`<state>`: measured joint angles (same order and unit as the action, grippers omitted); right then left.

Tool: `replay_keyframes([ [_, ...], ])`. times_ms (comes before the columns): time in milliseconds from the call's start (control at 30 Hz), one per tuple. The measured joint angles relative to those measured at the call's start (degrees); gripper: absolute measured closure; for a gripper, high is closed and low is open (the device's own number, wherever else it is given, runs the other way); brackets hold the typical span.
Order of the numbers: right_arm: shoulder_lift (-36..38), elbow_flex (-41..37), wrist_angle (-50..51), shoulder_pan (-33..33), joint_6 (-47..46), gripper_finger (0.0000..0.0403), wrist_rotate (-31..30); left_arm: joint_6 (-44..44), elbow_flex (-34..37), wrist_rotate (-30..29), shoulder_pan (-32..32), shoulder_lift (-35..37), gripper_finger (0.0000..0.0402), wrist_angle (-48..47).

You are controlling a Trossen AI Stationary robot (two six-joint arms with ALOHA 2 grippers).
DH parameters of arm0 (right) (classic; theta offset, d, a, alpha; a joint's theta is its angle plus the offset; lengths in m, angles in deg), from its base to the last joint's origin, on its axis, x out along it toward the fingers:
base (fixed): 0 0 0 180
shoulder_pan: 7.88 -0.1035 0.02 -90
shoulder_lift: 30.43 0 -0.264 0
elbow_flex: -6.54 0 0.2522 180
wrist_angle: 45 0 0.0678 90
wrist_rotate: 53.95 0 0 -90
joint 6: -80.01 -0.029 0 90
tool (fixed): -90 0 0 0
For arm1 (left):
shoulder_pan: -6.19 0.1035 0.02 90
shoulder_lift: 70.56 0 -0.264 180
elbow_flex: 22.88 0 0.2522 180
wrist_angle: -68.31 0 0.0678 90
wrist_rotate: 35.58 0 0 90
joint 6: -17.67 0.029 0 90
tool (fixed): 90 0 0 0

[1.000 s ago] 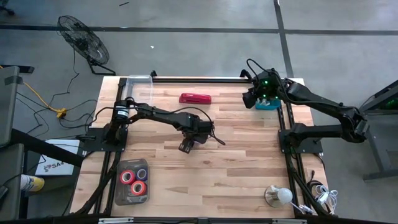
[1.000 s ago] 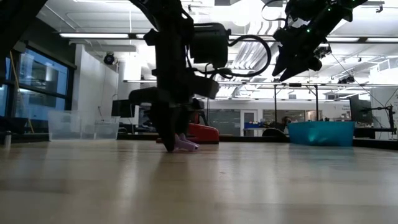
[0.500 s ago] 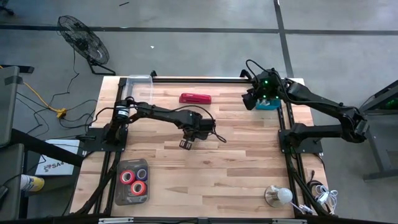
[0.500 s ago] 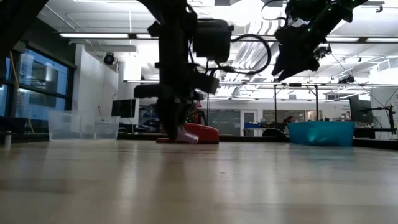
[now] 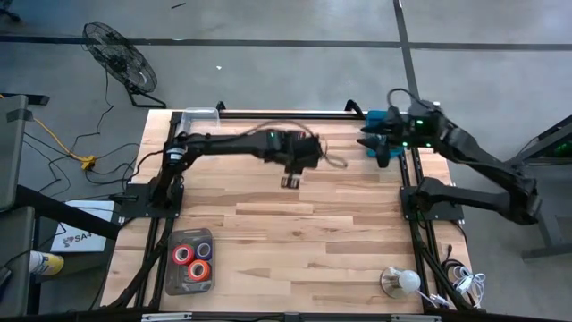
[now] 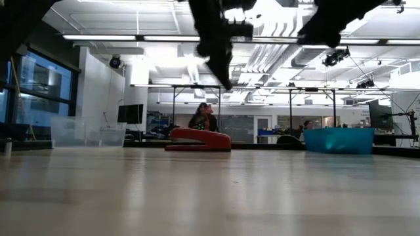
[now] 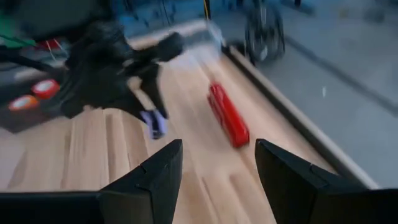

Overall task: Pick and place Stapler, Stapler remover, tape
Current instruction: Put the purple staple remover into the blue bin

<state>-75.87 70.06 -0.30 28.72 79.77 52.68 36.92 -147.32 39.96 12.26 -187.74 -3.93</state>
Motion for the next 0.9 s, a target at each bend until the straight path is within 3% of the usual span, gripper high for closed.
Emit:
replay_keyframes([
  [233, 7.9, 0.0, -5.6, 0.0, 4.0, 0.0210, 2.2, -0.3, -14.9, 0.0, 3.2, 0.0, 0.0317, 3.4],
  [433, 9.0, 0.0, -14.6, 0.0, 4.8, 0.0210, 8.0, -3.3, -24.0, 3.6, 4.5, 0.1, 0.0317, 11.2],
  [733, 4.9, 0.0, -27.5, 0.0, 2.6, 0.0210, 11.2, -7.9, -24.3, 12.4, 4.4, 0.1, 0.0317, 26.8],
  [900, 3.9, 0.0, -29.2, 0.0, 2.5, 0.0210, 11.3, -9.1, -24.2, 12.6, 4.4, 0.1, 0.0317, 30.7],
])
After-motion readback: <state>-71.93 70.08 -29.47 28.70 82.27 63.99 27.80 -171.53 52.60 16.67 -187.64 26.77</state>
